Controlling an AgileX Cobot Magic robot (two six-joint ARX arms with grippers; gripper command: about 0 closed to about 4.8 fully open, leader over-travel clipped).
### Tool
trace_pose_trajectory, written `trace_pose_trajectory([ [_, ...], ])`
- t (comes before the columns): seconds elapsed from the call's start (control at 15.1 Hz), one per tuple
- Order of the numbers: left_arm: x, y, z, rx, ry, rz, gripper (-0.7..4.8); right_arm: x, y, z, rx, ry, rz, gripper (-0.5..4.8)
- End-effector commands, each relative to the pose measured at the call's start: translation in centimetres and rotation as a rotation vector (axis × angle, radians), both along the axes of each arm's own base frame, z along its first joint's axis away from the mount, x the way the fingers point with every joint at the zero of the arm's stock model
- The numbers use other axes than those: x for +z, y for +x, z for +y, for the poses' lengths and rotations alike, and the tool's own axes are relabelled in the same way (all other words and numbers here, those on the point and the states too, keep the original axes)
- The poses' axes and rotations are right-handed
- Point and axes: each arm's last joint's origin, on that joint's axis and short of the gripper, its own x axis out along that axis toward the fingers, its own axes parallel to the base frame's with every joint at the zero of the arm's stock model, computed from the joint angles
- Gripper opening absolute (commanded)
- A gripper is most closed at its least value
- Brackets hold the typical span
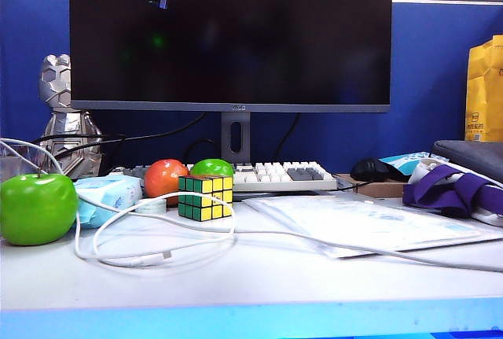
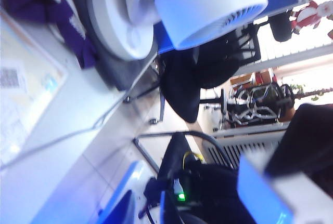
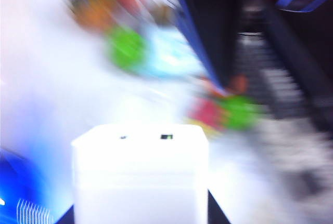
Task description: Pick up the Type-C charging cable and the charging base, insert one end of the Type-C charger into the corresponding slot on the base, and finally place the plugged-in charger back on the table.
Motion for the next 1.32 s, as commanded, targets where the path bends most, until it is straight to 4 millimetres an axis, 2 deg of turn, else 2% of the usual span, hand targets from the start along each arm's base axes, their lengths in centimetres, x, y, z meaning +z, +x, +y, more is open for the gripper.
trace_pose_trajectory([
  [0.07, 0.4, -0.2, 0.1, -0.001, 0.002, -0.041, 0.74, 1.1, 0.0, 0.3, -0.058, 0.23, 0.212, -0.04],
  [0.2, 0.2, -0.3, 0.2, 0.009, 0.031, -0.048, 0.56, 2.2, 0.3, 0.6, -0.112, 0.373, 0.278, -0.04],
  [0.4, -1.1, -1.2, 0.7, 0.003, 0.181, -0.072, 0.55, 2.4, 0.5, 0.6, -0.122, 0.393, 0.262, -0.04],
  [0.46, -1.6, -1.5, 1.0, 0.02, 0.275, -0.083, 0.54, 2.4, 0.5, 0.7, -0.124, 0.391, 0.265, -0.04],
  [0.53, -3.1, -2.4, 2.2, 0.095, 0.639, -0.044, 0.51, 2.4, 0.5, 0.7, -0.126, 0.392, 0.262, -0.04],
  [0.59, -3.5, -2.7, 2.3, 0.098, 0.684, 0.006, 0.49, 2.4, 0.5, 0.7, -0.126, 0.392, 0.261, -0.04],
  [0.73, -4.3, -3.1, 2.5, 0.079, 0.697, 0.095, 0.49, 2.4, 0.5, 0.6, -0.141, 0.39, 0.254, -0.04],
  [0.86, -6.4, -3.5, 2.6, 0.06, 0.735, 0.19, 0.5, 2.3, 0.6, 0.6, -0.15, 0.386, 0.253, -0.04],
  [0.99, -9.6, -4.0, 2.6, 0.028, 0.717, 0.3, 0.52, 2.3, 0.5, 0.6, -0.151, 0.385, 0.255, -0.05],
  [1.06, -12.0, -4.3, 2.6, 0.029, 0.655, 0.393, 0.72, 2.4, 0.5, 0.6, -0.15, 0.386, 0.255, -0.05],
  [1.12, -13.1, -4.4, 2.5, 0.032, 0.619, 0.43, 1.18, 2.4, 0.5, 0.6, -0.144, 0.387, 0.258, -0.04],
  [1.19, -14.8, -4.5, 2.4, 0.066, 0.57, 0.497, 1.97, 2.4, 0.5, 0.6, -0.144, 0.387, 0.257, -0.04],
  [1.26, -16.7, -4.5, 2.4, 0.166, 0.557, 0.582, 1.98, 2.4, 0.5, 0.6, -0.144, 0.387, 0.256, -0.04],
  [1.32, -17.3, -4.5, 2.4, 0.201, 0.551, 0.614, 1.97, 2.4, 0.5, 0.6, -0.144, 0.387, 0.258, -0.04],
])
